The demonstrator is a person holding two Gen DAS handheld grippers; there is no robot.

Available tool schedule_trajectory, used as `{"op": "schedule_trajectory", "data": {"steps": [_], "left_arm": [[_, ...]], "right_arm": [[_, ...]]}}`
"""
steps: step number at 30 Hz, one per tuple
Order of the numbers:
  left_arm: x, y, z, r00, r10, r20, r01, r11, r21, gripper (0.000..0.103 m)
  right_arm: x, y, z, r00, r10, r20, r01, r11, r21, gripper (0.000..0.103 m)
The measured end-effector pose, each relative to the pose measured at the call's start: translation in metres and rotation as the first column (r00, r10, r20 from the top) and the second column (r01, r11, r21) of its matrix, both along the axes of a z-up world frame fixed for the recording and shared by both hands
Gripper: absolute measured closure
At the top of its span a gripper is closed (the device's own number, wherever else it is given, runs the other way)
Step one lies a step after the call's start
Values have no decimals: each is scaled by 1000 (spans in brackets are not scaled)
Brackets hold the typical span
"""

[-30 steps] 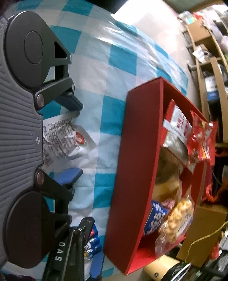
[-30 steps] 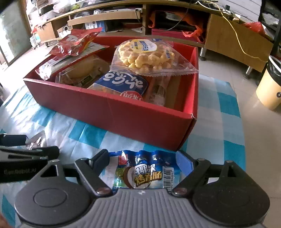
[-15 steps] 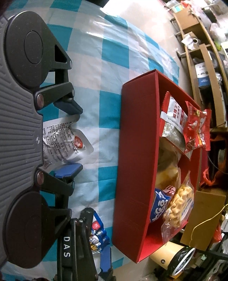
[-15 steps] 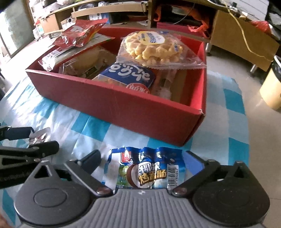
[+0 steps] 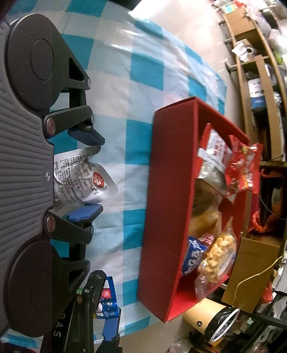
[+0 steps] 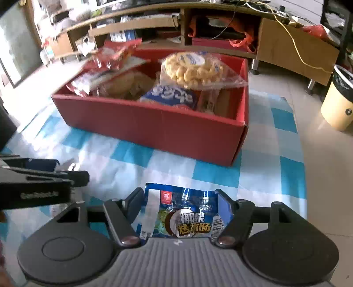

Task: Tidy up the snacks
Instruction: 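Carry the foil pack and sausage pack up over the red box with both tools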

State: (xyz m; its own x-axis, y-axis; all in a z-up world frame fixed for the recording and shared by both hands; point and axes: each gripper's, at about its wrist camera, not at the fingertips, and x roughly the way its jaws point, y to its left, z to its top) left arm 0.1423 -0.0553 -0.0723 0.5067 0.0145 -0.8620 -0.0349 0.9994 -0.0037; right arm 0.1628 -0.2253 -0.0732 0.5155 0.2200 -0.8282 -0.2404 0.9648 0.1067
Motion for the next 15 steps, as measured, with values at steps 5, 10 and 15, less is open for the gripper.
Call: {"op": "schedule_trajectory", "data": {"steps": [5, 10, 15], "left_arm": [[-1, -2, 12, 1000, -6, 28, 6, 1000, 6, 38], [-1, -4, 25, 998, -8, 59, 8, 1000, 10, 38], [0, -4, 34, 997, -9, 82, 7, 1000, 14, 38]], "right_arm": [[-5, 1, 16, 999, 4, 48, -5, 1000, 15, 38], [-6, 1, 32, 997, -6, 83, 3, 999, 37, 38], [-6, 2, 45, 993, -3, 115, -2, 999, 44, 38]]}}
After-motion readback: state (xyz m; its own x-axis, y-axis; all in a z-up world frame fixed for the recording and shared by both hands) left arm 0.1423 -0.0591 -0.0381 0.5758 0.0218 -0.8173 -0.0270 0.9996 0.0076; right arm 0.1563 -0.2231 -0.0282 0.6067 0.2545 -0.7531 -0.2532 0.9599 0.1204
